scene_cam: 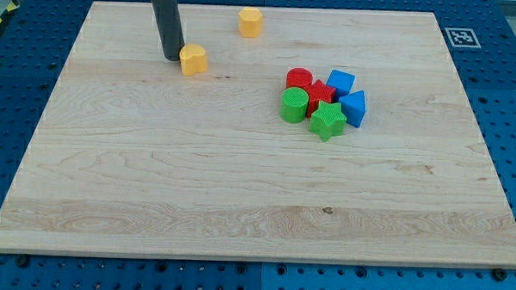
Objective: Push the yellow heart into the red circle
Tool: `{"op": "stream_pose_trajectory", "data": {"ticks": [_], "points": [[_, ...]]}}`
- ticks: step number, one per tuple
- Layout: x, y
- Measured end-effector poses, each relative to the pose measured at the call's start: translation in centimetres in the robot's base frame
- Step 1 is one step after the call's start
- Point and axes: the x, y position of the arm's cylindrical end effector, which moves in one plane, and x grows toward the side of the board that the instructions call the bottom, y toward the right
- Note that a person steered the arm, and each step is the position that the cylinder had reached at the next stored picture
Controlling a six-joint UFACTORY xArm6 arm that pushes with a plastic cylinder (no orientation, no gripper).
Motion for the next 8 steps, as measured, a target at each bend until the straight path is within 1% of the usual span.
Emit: {"op": "stream_pose_trajectory", "data": {"ticks": [2, 5, 6, 8], "points": [[0.1, 1.6], [4.5, 5.6], [5.2, 7.4], [5.2, 12.3]]}}
